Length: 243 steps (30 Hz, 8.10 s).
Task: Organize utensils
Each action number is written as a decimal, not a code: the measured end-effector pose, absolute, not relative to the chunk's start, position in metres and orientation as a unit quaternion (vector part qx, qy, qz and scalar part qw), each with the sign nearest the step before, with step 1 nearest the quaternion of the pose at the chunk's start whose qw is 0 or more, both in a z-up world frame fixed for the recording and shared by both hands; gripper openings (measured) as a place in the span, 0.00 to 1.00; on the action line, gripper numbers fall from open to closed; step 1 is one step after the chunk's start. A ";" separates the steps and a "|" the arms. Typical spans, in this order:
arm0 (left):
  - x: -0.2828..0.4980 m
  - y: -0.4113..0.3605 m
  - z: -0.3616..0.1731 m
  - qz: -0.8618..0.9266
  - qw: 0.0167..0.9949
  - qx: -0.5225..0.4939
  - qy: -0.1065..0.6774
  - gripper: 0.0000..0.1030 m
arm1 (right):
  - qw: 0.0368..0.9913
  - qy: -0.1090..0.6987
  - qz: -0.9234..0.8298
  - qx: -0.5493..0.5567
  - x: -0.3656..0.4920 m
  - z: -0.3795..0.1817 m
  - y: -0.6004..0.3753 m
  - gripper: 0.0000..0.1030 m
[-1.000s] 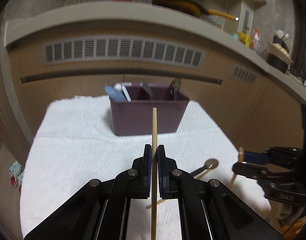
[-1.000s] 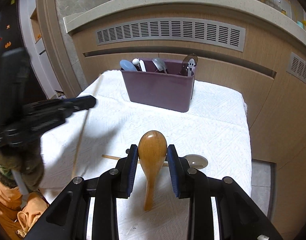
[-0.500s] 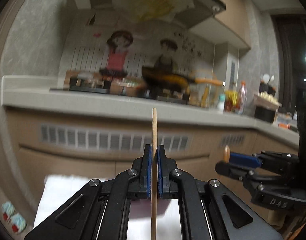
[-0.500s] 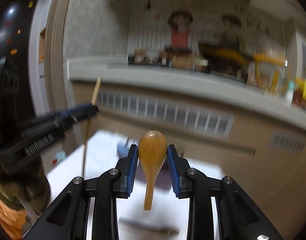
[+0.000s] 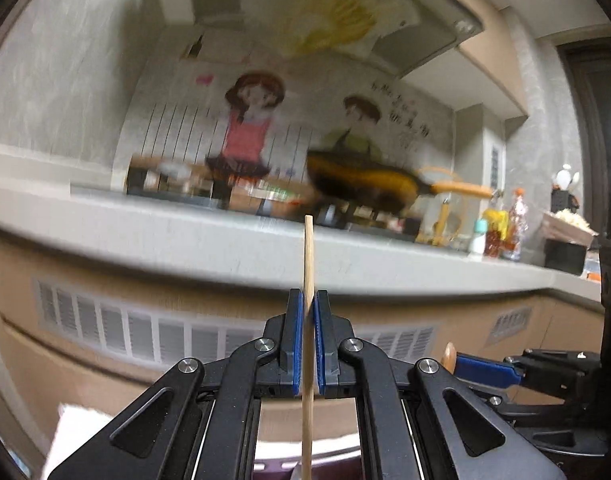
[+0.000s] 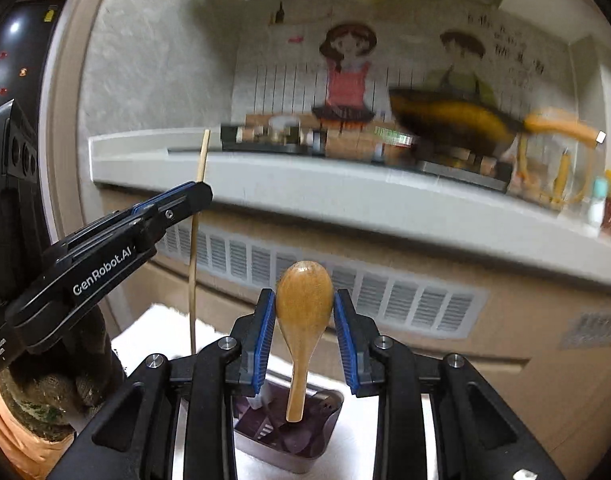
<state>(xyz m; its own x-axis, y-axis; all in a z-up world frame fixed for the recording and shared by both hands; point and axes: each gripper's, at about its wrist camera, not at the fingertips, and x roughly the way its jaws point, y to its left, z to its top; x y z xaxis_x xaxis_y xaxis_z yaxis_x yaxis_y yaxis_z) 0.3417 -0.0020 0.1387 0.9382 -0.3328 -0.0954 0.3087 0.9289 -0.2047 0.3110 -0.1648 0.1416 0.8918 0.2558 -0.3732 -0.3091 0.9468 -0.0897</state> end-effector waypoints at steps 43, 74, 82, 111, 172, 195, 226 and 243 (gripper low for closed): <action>0.205 -0.123 -0.049 -0.389 0.793 0.171 0.436 0.53 | 0.897 0.427 0.104 -0.049 0.151 -0.061 -0.250 0.81; 0.230 -0.029 -0.044 -0.230 0.848 0.048 0.475 0.09 | 0.858 0.501 0.113 -0.025 0.160 -0.079 -0.247 1.00; 0.206 0.043 -0.040 -0.165 0.869 -0.002 0.466 0.11 | 0.864 0.436 0.192 -0.163 0.168 -0.046 -0.177 0.77; 0.199 0.000 -0.053 -0.250 0.845 0.005 0.472 0.57 | 0.795 0.538 0.246 -0.135 0.162 -0.066 -0.186 0.13; 0.139 0.014 -0.002 -0.163 0.915 -0.008 0.368 0.33 | 0.831 0.464 0.270 -0.148 0.176 -0.045 -0.148 0.05; 0.161 -0.017 0.174 -0.174 0.965 0.033 0.193 0.32 | 0.960 0.188 0.199 -0.066 0.161 0.178 -0.172 0.05; 0.379 -0.017 0.022 -0.159 0.921 -0.048 0.353 0.56 | 0.925 0.341 0.165 -0.008 0.360 0.047 -0.174 0.11; 0.192 0.011 0.026 -0.060 0.964 -0.022 0.256 0.98 | 0.948 0.306 0.084 -0.001 0.223 0.027 -0.193 0.84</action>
<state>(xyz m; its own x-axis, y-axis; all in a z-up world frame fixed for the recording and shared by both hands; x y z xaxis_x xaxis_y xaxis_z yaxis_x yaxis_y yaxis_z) 0.1922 0.0106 0.0263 0.8615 -0.1268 -0.4917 0.1044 0.9919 -0.0727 0.2227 -0.1925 0.0267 0.7989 0.1579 -0.5803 -0.1592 0.9860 0.0491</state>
